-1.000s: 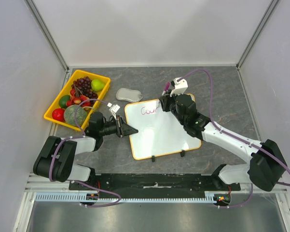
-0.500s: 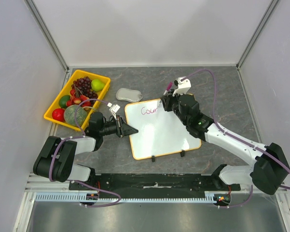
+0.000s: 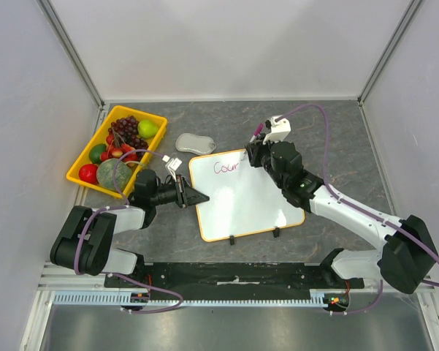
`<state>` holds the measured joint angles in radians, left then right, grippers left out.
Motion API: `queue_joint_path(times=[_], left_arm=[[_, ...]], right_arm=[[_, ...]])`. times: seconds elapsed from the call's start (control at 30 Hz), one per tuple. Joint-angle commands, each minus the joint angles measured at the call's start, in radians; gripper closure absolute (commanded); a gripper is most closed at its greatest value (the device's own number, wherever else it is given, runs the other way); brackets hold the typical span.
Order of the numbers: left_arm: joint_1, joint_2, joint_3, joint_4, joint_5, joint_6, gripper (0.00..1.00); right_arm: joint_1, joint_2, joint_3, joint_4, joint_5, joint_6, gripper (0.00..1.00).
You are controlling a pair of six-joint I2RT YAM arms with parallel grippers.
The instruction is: Write a sentence on the whiteboard
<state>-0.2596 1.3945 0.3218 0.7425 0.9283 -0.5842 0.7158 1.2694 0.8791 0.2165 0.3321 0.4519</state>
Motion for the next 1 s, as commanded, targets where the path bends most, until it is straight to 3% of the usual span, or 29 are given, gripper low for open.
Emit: queue_joint_path(times=[0.0,0.97], left_arm=[[-0.012,0.012,0.005,-0.025,-0.020,0.104,0.98],[-0.013,0.012,0.005,-0.026,-0.020,0.104,0.98]], right_arm=[[-0.004,0.011,-0.003,0.034,0.021,-0.007,1.00],[-0.009,-0.004,-0.072,0.018,-0.059,0.018,1.00]])
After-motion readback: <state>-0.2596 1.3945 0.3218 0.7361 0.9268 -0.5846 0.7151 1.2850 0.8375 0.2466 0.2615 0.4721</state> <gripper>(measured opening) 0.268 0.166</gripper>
